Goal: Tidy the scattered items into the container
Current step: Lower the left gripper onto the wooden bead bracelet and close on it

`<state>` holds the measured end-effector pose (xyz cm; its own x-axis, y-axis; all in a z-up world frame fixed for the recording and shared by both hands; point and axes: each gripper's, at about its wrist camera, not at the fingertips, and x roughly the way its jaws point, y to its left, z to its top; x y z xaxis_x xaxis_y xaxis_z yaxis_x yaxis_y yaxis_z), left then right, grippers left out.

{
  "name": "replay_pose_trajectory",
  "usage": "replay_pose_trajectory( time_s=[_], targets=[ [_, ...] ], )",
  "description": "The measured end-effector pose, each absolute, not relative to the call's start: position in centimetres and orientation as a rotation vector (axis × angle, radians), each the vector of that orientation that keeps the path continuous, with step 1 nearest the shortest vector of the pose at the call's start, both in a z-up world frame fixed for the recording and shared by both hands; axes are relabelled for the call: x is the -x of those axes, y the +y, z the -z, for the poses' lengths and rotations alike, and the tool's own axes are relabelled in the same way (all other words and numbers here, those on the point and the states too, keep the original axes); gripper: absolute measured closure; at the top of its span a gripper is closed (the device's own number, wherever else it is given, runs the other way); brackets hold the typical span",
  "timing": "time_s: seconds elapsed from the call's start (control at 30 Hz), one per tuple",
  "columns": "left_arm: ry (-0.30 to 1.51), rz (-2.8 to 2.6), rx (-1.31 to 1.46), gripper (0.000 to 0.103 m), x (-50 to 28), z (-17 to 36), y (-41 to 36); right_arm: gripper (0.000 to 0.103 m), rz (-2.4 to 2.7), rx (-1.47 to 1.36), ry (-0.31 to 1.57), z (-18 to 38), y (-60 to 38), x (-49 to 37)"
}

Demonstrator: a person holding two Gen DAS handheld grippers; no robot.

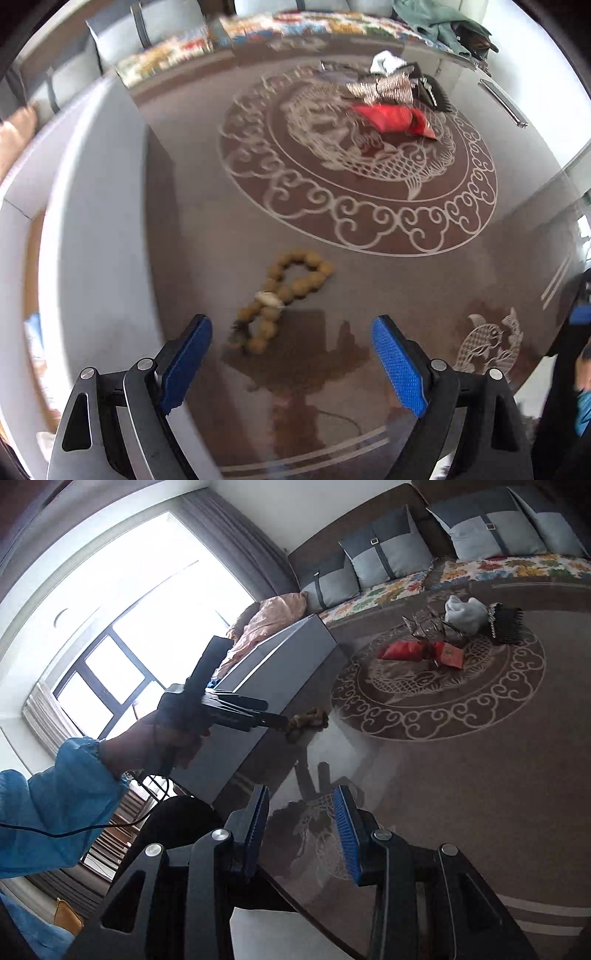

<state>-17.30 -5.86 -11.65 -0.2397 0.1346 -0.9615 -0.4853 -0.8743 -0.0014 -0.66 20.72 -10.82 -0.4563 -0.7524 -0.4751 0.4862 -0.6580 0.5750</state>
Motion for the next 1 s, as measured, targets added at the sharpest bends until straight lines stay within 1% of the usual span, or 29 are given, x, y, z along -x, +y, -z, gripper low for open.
replay_pose_trajectory(
  time_s=[0.13,0.37,0.63,0.67,0.73,1.0],
  targets=[
    [0.436,-2.119,1.639,0.015,17.7,12.4,-4.8,0.065,2.123,-0.947,-0.467,11.2,20.6,0.4],
    [0.452,-2.071,1.685,0.015,18.6,14.0,-4.5,0.065,2.117,-0.974,-0.521,11.9,21.3,0.8],
    [0.495,-2.048,1.714,0.014,18.7,14.7,-3.9,0.065,2.134,-0.982,-0.518,12.0,21.4,0.9],
    [0.494,-2.044,1.722,0.011,18.8,14.7,-3.8,0.065,2.134,-0.985,-0.520,12.1,21.4,0.9],
    [0.486,-2.033,1.749,0.000,18.9,15.0,-3.7,0.065,2.134,-0.994,-0.524,12.2,21.4,1.0],
    [0.480,-2.026,1.789,0.000,18.3,14.7,-4.0,0.065,2.138,-1.021,-0.533,12.5,21.7,1.1]
  ],
)
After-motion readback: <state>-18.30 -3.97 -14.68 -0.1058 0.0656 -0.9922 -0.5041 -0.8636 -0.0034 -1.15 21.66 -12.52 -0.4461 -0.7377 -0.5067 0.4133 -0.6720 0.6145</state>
